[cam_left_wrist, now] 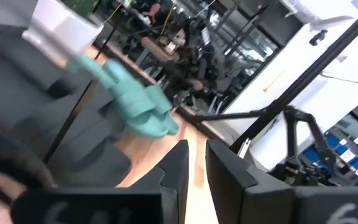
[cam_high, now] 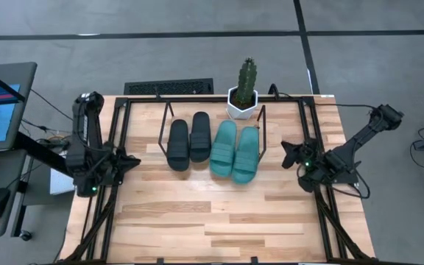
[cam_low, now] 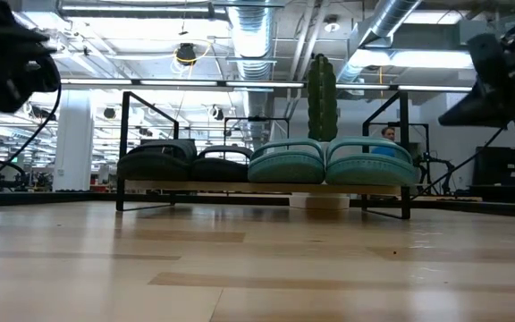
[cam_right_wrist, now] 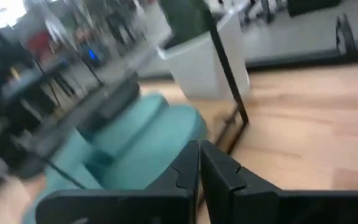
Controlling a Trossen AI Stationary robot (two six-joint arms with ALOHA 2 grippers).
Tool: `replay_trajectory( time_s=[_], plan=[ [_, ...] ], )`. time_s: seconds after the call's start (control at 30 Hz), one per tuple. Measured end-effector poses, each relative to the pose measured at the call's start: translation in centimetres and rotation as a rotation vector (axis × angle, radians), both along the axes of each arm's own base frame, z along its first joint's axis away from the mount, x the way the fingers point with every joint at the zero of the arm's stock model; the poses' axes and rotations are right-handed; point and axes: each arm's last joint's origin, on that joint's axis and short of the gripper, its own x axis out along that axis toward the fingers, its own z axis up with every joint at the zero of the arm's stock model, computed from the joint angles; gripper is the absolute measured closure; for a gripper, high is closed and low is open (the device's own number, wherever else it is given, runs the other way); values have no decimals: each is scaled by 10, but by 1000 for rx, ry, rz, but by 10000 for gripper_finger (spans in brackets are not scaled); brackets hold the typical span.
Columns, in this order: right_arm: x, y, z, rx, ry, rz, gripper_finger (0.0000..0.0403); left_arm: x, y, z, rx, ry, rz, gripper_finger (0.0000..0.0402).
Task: Pick and place slides into the shelf
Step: Return to Home Position
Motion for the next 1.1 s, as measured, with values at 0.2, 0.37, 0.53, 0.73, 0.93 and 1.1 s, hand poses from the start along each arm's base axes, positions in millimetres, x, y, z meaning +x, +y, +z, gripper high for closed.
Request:
replay_trajectory(
  time_s=[0.2,0.37,0.53,0.73,0.93,1.1],
  plan=[
    [1,1,-5,115,143,59,395,0,1,-20,-53,80,2,358],
    [1,3,-7,201,205,98,395,0,2,-22,18,134,-1,358],
    [1,4,-9,244,233,118,395,0,-1,-23,27,197,-16,358],
    [1,4,-8,250,227,120,395,0,-3,-23,83,215,-28,358],
    [2,4,-8,251,226,120,395,0,-3,-24,86,221,-30,358],
    [2,4,-8,251,225,120,395,0,-3,-24,86,221,-30,358]
  ],
)
